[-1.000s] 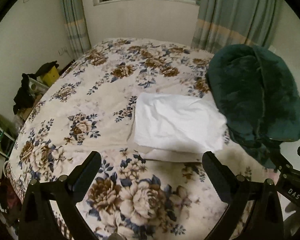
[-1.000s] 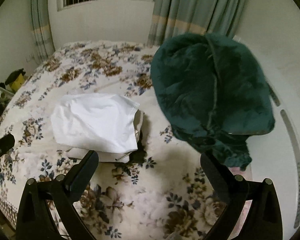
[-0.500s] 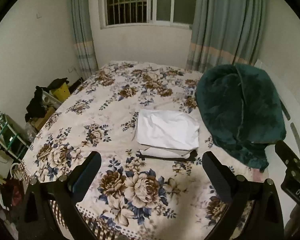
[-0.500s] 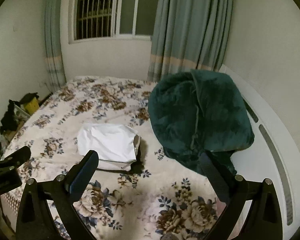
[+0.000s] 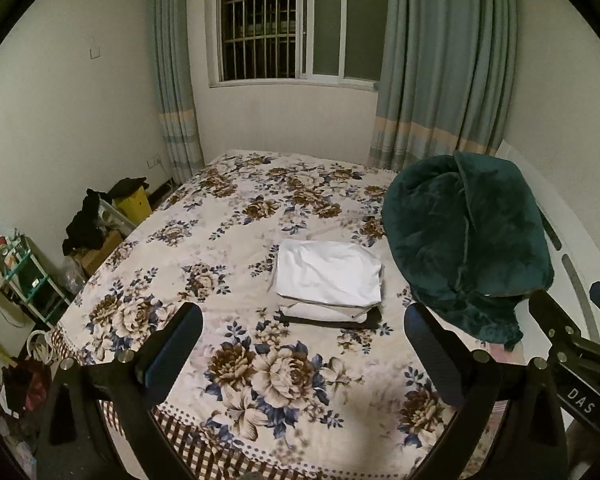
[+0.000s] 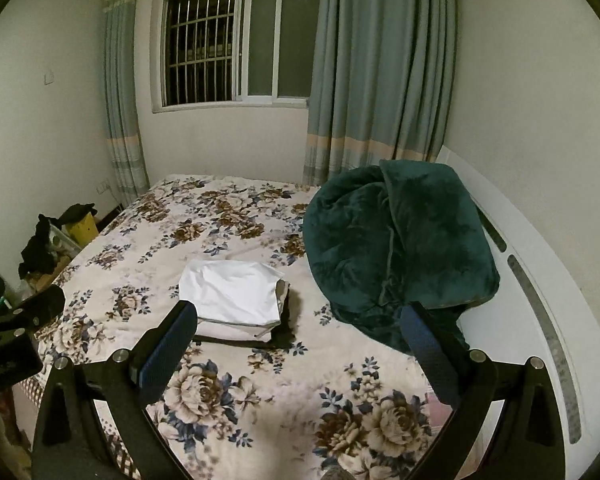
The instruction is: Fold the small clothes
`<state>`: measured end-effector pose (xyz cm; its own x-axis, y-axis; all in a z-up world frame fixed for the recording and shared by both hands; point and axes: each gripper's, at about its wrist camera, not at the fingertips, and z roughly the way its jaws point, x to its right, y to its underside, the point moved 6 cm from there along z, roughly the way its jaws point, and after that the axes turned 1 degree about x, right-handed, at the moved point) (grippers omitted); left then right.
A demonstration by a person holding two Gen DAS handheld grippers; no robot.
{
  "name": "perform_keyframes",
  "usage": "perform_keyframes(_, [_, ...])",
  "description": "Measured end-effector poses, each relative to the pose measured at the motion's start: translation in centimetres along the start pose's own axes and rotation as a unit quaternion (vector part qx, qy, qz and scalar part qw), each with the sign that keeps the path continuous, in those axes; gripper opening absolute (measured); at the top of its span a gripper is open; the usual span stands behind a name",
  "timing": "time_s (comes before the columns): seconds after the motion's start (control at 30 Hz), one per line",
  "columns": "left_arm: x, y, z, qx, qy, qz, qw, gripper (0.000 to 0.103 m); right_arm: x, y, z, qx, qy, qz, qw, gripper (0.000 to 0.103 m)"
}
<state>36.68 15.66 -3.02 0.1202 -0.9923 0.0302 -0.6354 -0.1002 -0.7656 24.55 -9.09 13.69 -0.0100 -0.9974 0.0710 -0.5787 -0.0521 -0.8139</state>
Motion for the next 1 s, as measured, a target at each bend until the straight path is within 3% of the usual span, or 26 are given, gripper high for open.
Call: perform_keyframes(1.0, [-0.8, 1.0, -3.0, 0.012, -0.010, -0.013, 0.9998, 0.103, -0.9, -0.3, -1.4, 0.009, -0.015, -0.009, 1.000, 0.103])
